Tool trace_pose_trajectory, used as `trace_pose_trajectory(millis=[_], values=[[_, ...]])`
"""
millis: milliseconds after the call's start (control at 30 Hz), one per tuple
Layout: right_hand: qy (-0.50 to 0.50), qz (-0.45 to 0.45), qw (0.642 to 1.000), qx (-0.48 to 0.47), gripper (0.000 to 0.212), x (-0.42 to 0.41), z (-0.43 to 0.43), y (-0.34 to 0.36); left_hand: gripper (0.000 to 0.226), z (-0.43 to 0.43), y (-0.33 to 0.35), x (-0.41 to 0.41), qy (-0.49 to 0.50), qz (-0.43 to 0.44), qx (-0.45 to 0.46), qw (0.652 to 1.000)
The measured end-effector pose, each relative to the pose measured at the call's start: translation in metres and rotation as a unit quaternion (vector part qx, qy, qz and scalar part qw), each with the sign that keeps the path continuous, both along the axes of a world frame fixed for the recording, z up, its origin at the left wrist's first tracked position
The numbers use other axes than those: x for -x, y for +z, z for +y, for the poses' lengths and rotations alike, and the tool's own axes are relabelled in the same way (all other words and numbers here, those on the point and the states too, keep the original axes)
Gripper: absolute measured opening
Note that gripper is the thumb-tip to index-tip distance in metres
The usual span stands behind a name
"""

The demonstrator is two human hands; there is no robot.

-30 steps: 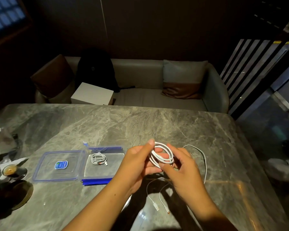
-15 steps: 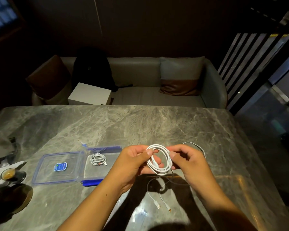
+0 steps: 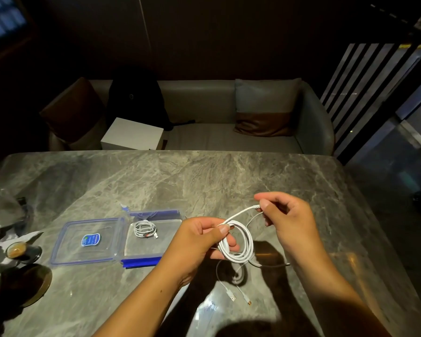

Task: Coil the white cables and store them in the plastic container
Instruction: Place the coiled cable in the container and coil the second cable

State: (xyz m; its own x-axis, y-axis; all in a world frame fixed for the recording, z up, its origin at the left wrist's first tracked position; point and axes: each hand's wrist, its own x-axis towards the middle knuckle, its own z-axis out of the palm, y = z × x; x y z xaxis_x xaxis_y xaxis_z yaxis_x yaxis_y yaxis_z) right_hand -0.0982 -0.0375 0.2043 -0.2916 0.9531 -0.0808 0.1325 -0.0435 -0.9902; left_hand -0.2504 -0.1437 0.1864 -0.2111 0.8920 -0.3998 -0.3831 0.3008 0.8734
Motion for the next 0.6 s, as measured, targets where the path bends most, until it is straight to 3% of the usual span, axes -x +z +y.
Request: trace_pose_trajectory(millis=[100,267,433,533,600], values=[[0.013,0.021,0.999,0.033,0.016,0.0,-0.003,-0.001,0.016,0.001,0.0,-0.001,0.015,0.016,0.006,1.0],[0.15,0.019,0.98,0.13,0.016,-0.004,-0.006,0.002,0.017,0.002,-0.004,0.003,0.061,0.065,0.018,0.996],[0.169,-0.017,0.981,0.096,0.005,0.003,-0.015,-0.003,0.017,0.003,-0.001,-0.002,0.077,0.062,-0.003,0.995],[0.14,-0.077,0.987,0.0,0.003,0.008,-0.018,-0.011,0.019,0.002,0.001,-0.001,0.095,0.046,-0.005,0.994],[0.13,-0.086,0.988,-0.019,0.016,0.009,-0.019,-0.013,0.017,0.0,0.0,0.0,0.102,0.053,-0.005,0.993]])
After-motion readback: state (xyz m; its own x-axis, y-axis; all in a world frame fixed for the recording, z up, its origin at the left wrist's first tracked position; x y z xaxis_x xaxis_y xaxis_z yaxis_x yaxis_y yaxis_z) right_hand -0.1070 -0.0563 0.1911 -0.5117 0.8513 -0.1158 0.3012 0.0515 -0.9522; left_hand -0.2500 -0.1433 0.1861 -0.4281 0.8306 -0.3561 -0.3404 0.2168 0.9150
